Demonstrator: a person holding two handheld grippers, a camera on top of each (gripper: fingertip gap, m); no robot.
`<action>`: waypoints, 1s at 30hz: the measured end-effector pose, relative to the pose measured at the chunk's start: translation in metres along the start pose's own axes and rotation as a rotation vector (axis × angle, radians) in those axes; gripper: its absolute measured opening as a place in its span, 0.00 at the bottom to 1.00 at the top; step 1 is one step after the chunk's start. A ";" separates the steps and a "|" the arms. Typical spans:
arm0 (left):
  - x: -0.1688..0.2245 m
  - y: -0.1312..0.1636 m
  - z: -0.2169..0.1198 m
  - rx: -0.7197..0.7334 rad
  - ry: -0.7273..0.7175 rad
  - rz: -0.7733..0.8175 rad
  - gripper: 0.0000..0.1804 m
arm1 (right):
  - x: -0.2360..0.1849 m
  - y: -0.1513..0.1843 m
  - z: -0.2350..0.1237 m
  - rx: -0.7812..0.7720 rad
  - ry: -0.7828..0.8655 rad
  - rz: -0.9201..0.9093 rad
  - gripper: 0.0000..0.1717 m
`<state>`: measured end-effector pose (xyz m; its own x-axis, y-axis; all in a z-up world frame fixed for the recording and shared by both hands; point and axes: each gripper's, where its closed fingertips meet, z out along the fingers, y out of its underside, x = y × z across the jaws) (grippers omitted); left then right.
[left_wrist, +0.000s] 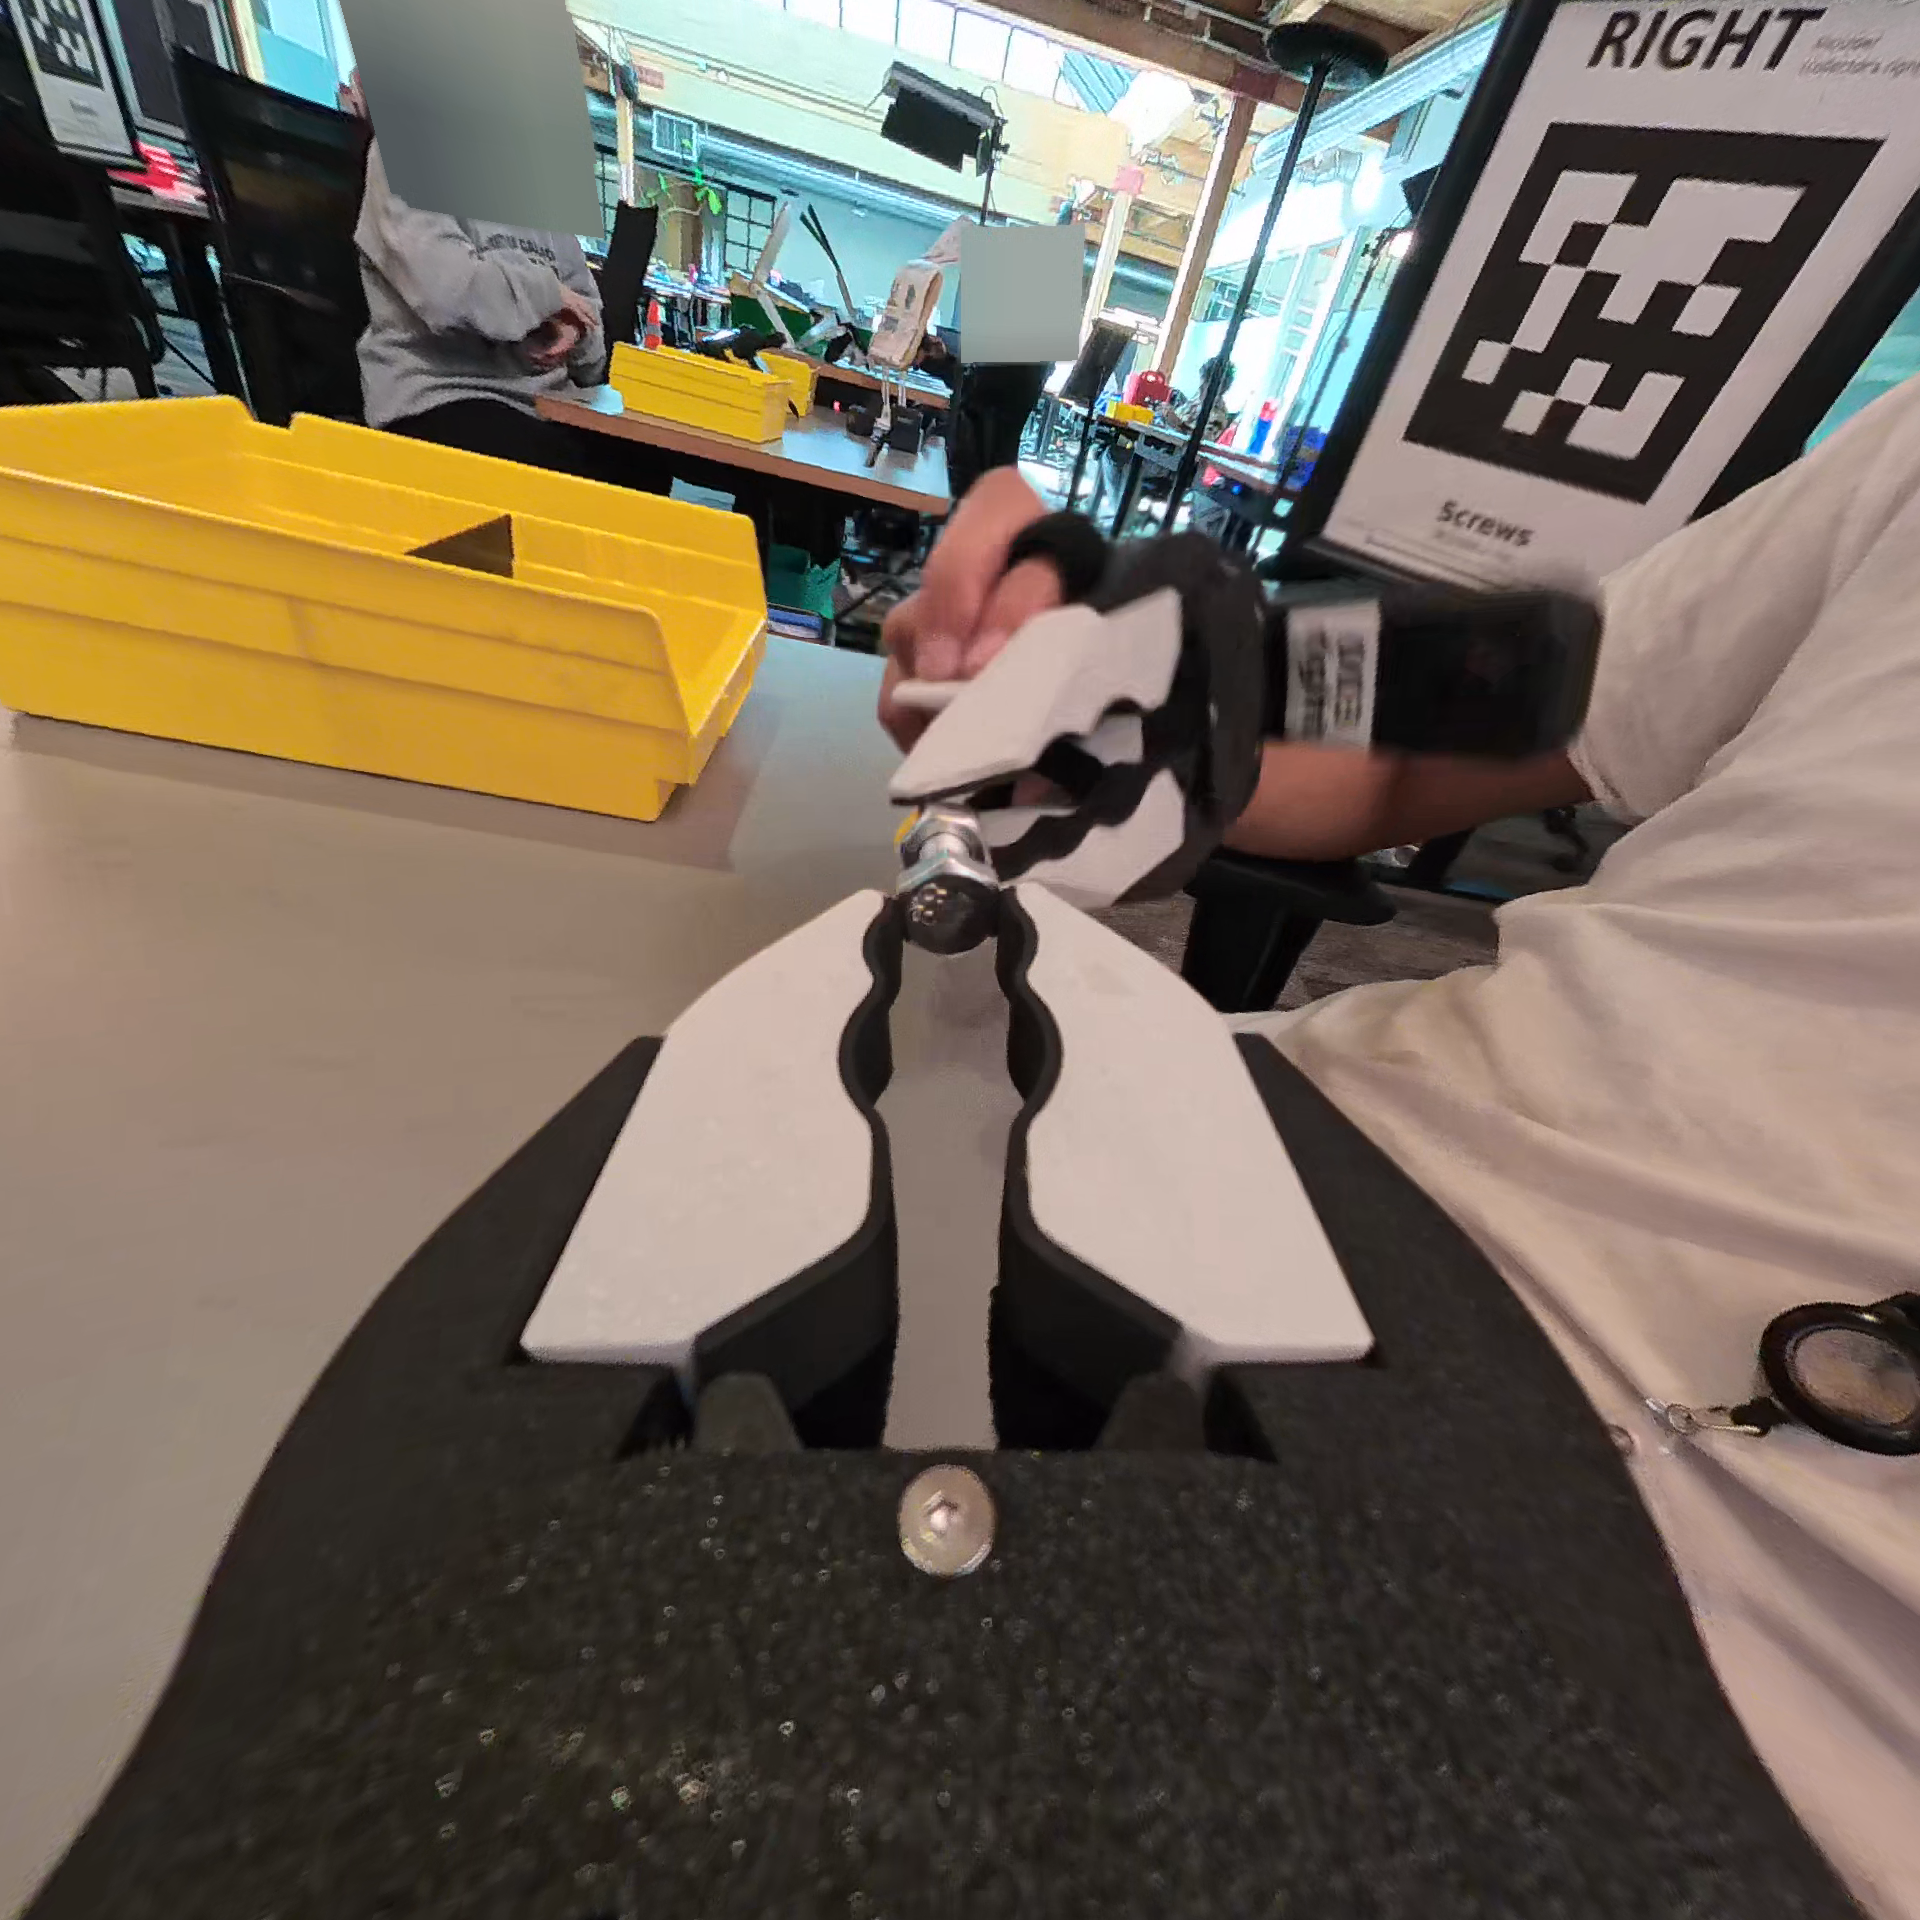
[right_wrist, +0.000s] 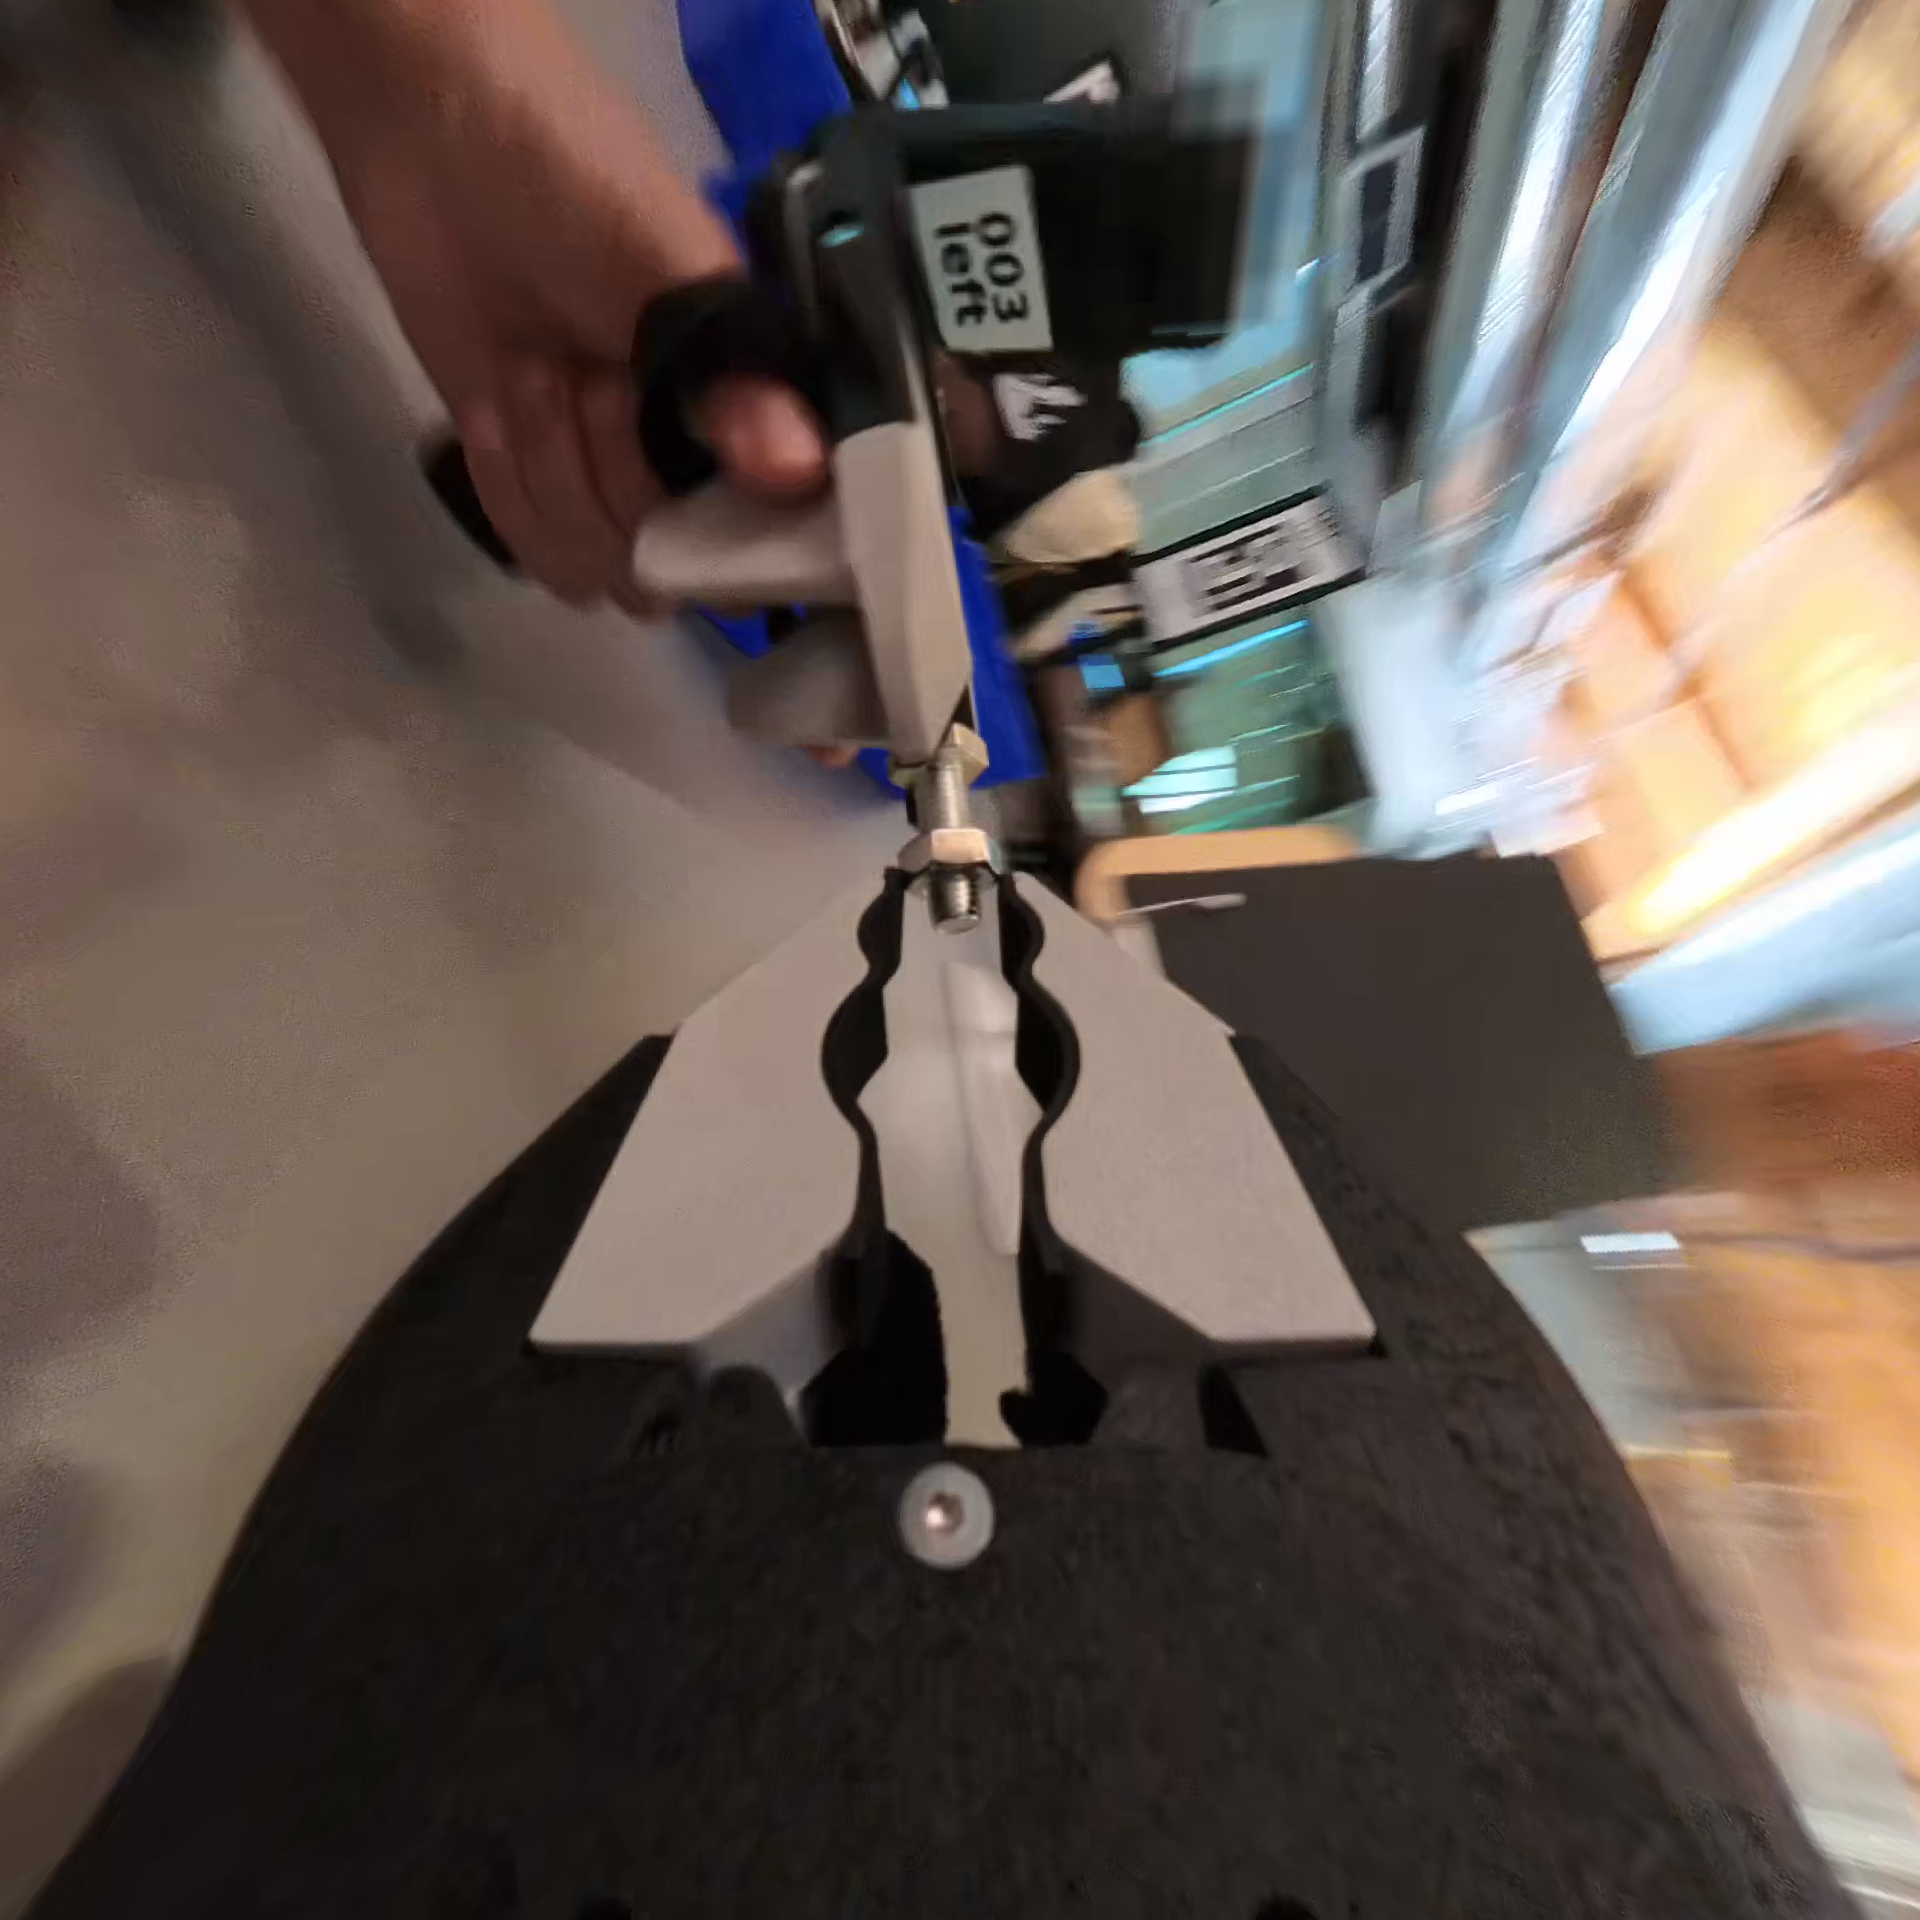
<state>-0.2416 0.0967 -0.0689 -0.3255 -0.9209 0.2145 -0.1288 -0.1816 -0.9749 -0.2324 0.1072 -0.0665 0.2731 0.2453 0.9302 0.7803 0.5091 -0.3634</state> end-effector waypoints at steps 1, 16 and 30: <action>0.001 0.000 0.000 0.001 0.013 -0.014 0.09 | 0.002 -0.002 -0.001 -0.017 0.086 -0.188 0.10; -0.008 -0.013 -0.016 0.062 -0.069 0.120 0.09 | 0.002 0.004 0.009 0.256 -0.528 1.616 0.29; -0.012 -0.004 -0.008 0.023 -0.082 0.095 0.09 | -0.001 -0.006 0.013 0.350 -0.705 1.881 0.10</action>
<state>-0.2447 0.1115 -0.0672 -0.2574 -0.9593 0.1163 -0.0794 -0.0990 -0.9919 -0.2450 0.1145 -0.0655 0.1604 0.7192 -0.6761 -0.2908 -0.6201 -0.7286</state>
